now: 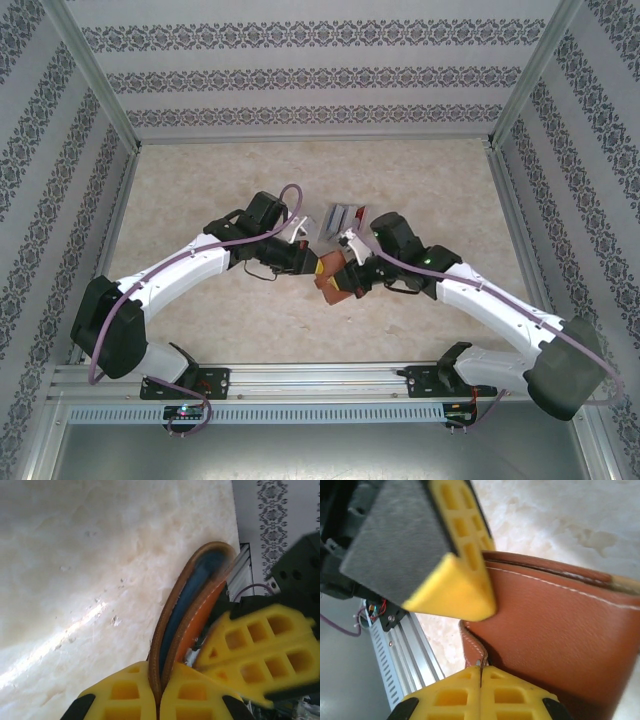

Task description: Put the credit cards into the card holder

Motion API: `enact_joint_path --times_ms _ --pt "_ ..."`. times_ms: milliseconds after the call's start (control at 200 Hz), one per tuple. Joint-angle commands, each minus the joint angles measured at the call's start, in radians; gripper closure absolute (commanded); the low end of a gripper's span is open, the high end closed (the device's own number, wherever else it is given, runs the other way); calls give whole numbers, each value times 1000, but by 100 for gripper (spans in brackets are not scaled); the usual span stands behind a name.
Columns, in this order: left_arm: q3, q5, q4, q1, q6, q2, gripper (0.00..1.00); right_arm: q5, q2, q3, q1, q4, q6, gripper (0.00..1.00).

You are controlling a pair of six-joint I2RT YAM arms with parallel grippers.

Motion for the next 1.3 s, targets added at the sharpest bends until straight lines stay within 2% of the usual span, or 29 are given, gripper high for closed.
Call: enact_joint_path --times_ms 0,110,125,175,195,230,340,515,575,630,804,889,954,1009,1084,1209,1294 --pt "43 -54 53 -15 -36 27 100 -117 51 8 116 159 1 100" --pt "41 -65 61 -14 -51 33 100 -85 87 28 179 179 -11 100" --pt "44 -66 59 -15 -50 34 100 -81 88 27 183 184 -10 95" --pt "48 -61 53 -14 -52 38 100 -66 89 21 192 199 1 65" --pt "48 -57 53 -13 -52 37 100 -58 87 18 192 199 3 60" --pt "46 -54 56 -14 -53 34 100 -50 77 10 189 197 -1 57" --pt "43 -66 47 -9 -43 31 100 47 -17 -15 170 121 -66 56" --pt "31 -66 44 -4 -39 17 100 312 -205 -93 168 61 -199 55" --pt "31 -68 41 0 -39 12 100 442 -249 -124 168 65 -212 54" --pt "27 -68 43 0 -42 4 100 511 -272 -157 167 88 -235 54" --pt "20 -59 64 2 -42 -14 100 559 -270 -186 154 97 -252 54" --pt "13 -58 70 1 -41 -23 100 523 -273 -211 106 122 -224 70" --pt "10 -57 74 2 -42 -26 100 469 -270 -217 74 124 -213 72" --pt "15 -50 66 2 -46 -22 100 440 -259 -220 77 136 -222 67" --pt "6 -36 85 2 -64 -24 100 423 -229 -219 109 160 -239 50" --pt "-4 -17 116 1 -95 -15 100 467 -174 -196 160 175 -256 46" --pt "-8 3 133 2 -120 -9 100 495 -145 -190 173 197 -259 38"
